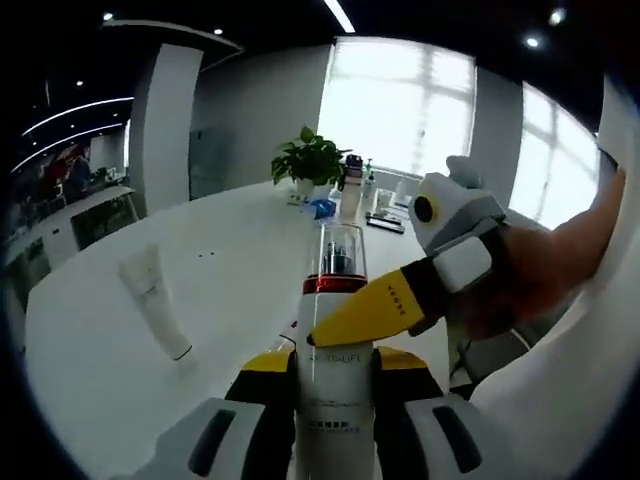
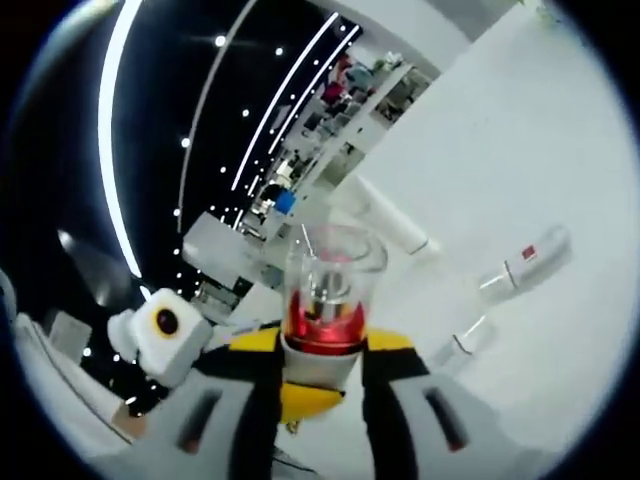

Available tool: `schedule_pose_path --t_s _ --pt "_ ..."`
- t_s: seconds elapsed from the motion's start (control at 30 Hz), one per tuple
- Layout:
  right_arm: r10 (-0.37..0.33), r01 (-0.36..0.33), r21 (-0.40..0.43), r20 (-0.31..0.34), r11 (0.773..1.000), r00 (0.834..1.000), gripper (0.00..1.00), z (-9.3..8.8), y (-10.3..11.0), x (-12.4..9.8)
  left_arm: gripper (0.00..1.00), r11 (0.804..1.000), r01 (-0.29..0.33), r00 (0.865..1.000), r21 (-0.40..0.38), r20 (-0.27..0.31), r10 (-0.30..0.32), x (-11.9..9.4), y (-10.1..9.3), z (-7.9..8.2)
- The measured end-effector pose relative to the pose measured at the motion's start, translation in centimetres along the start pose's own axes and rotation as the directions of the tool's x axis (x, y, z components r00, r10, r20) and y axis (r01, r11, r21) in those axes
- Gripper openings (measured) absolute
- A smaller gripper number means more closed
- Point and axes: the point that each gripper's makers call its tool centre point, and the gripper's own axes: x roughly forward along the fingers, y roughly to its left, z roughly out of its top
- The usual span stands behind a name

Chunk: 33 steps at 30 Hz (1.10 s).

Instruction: Arrange the skincare products in the storage area until every visible bottle or jar stands upright without overlapping.

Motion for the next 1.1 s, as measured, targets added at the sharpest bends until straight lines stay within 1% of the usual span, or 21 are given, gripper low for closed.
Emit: schedule_pose_path --t_s 0.03,0.1,0.17,0.27,0.33,0.4,0.47,0.53,0.57,0.6,0.63,0.73,0.83,0.9,1.0,1.1 --pt "0.001 -0.001 -0.013 -0.002 1.0 1.0 0.28 0.0 0.1 0.0 0.27 1.0 -0.001 1.0 0.005 -0.001 0.001 -0.2 0.1 -0.1" --pt "0.001 -0.003 -0.069 -0.025 0.998 1.0 0.27 -0.3 0.4 0.2 0.27 0.999 -0.012 1.0 0.032 -0.007 0.012 -0.4 0.1 -0.3" --pt "-0.012 0.007 -0.13 -0.04 0.992 0.999 0.26 -0.5 0.6 0.3 0.27 0.999 -0.014 1.0 0.033 -0.012 0.014 -0.4 0.2 -0.5" --pt "-0.022 0.01 -0.198 -0.062 0.98 0.998 0.25 -0.7 1.0 0.5 0.28 0.999 -0.018 1.0 0.035 0.0 0.018 -0.6 0.3 -0.8" --pt "-0.025 0.01 -0.219 -0.066 0.976 0.998 0.25 -0.7 1.2 0.6 0.28 1.0 -0.019 1.0 0.022 0.01 0.019 -0.7 0.4 -0.8" --pt "-0.026 0.008 -0.257 -0.065 0.966 0.998 0.24 -0.6 1.4 0.7 0.28 1.0 -0.02 1.0 0.013 0.019 0.02 -0.7 0.4 -0.7" --pt "-0.031 0.006 -0.285 -0.084 0.958 0.996 0.24 -0.8 1.5 0.7 0.29 1.0 -0.018 1.0 0.011 0.019 0.018 -0.7 0.3 -0.7" --pt "-0.033 -0.003 -0.337 -0.103 0.941 0.994 0.24 -0.8 1.6 0.8 0.29 1.0 -0.014 0.999 0.011 0.03 0.013 -0.8 0.4 -0.7" --pt "-0.032 -0.008 -0.35 -0.109 0.937 0.994 0.24 -0.8 1.6 0.8 0.29 1.0 -0.011 0.999 0.007 0.037 0.01 -0.8 0.4 -0.8" --pt "-0.034 -0.016 -0.386 -0.122 0.922 0.992 0.24 -0.8 1.7 0.9 0.29 1.0 -0.004 0.999 0.005 0.045 0.004 -0.9 0.4 -0.8" --pt "-0.034 -0.023 -0.405 -0.131 0.914 0.991 0.24 -0.9 1.7 0.9 0.3 1.0 -0.002 0.999 0.005 0.047 0.001 -0.9 0.4 -0.8" --pt "-0.031 -0.048 -0.462 -0.163 0.886 0.986 0.24 -1.3 1.9 0.8 0.3 1.0 0.03 0.998 0.005 0.056 -0.031 -1.2 0.1 -1.1" --pt "-0.033 -0.062 -0.49 -0.183 0.869 0.983 0.24 -1.7 2.1 0.7 0.31 0.998 0.061 0.996 0.004 0.062 -0.061 -1.5 -0.4 -1.5" --pt "-0.024 -0.072 -0.487 -0.187 0.87 0.982 0.24 -1.8 2.0 0.6 0.31 0.998 0.068 0.996 0.001 0.062 -0.068 -1.6 -0.5 -1.7" --pt "-0.026 -0.073 -0.5 -0.189 0.863 0.982 0.24 -1.9 1.9 0.3 0.35 0.998 0.065 0.995 -0.001 0.071 -0.065 -2.0 -0.5 -2.3" --pt "-0.039 -0.071 -0.517 -0.199 0.853 0.979 0.24 -1.9 1.4 0.0 0.38 0.998 0.064 0.996 -0.019 0.056 -0.063 -2.2 -0.2 -3.4"
